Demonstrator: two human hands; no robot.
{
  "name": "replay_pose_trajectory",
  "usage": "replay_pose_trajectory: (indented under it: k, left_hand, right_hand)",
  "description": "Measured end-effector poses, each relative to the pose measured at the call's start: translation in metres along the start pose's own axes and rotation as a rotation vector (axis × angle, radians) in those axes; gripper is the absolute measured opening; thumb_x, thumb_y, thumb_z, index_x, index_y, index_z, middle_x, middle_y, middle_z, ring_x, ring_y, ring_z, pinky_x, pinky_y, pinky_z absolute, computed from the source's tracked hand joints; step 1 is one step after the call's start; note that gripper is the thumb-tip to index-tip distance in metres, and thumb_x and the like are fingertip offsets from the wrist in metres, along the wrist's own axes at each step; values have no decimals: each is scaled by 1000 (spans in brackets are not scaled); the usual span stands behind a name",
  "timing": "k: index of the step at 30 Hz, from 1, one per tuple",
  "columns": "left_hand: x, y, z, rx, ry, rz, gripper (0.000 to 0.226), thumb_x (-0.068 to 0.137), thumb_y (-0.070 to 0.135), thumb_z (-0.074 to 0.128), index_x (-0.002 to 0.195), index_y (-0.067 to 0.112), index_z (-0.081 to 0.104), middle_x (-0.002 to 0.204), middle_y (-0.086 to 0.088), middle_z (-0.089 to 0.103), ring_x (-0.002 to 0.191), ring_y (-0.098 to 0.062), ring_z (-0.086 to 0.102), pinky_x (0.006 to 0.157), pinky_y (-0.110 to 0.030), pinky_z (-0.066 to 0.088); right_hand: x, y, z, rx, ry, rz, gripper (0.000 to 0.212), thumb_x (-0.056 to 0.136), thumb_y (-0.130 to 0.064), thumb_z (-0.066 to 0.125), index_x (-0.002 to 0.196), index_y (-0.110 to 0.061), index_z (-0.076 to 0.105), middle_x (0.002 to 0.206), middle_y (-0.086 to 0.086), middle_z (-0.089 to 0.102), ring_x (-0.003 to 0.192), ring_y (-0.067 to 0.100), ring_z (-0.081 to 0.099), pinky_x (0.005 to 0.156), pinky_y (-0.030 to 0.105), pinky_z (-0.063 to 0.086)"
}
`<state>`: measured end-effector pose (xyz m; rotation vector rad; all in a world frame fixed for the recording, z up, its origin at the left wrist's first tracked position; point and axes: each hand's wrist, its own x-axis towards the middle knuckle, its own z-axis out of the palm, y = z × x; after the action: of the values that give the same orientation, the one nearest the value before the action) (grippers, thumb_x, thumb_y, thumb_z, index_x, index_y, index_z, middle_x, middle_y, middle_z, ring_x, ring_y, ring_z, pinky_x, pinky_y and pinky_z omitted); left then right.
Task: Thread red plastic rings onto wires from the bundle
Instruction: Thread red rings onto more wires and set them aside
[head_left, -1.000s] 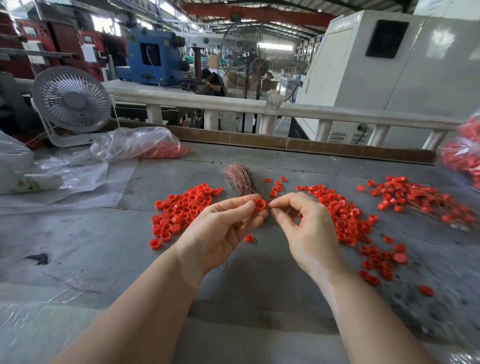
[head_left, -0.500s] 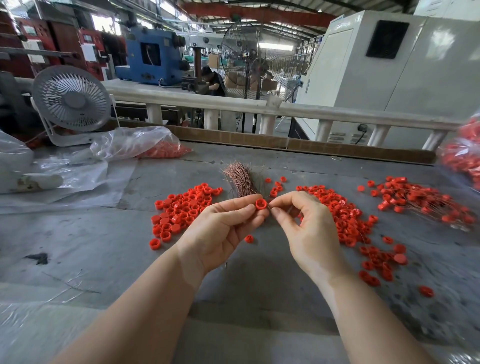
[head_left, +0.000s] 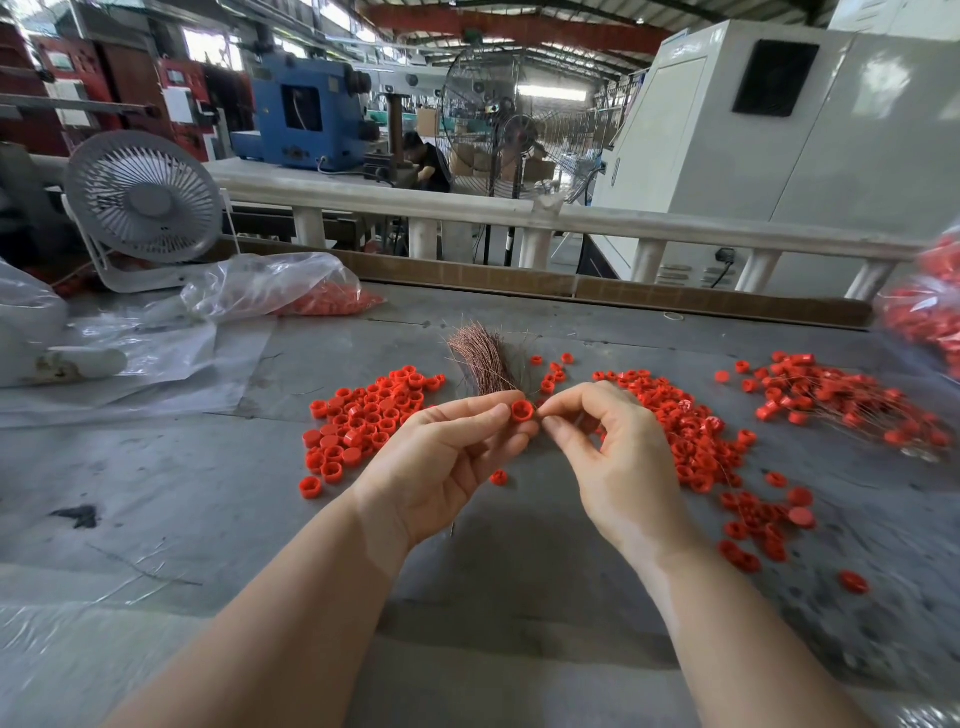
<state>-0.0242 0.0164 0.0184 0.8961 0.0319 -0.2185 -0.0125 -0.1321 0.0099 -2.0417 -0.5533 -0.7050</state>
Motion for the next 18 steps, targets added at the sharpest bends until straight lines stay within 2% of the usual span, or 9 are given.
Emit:
replay_pose_trajectory:
  k: [6,11,18]
  left_hand:
    - [0,-1,0,-26,-13,-2,20,65,-1,58,74,2,75,78,-15,72,70,-16,71,64,-20,57]
    - [0,-2,1,-50,-26,-1,20,65,-1,58,73,3,76,78,-14,72,71,-16,71,63,-19,57]
    - [0,-2,3,-79,-32,-2,21,65,-4,56,71,3,75,76,-14,72,70,-17,71,63,-19,57]
  right_hand:
    - [-1,0,0,29,-6,28,18,81,-2,66,76,-19,66,74,-5,62,73,8,54,69,23,43]
    - [-1,-1,0,80,-15,73,18,82,-2,66,76,-19,66,74,-1,64,69,3,53,64,8,36]
    - [0,-4,-1,151,-23,113,16,83,-4,66,76,-19,66,71,-8,64,65,-5,53,62,6,36]
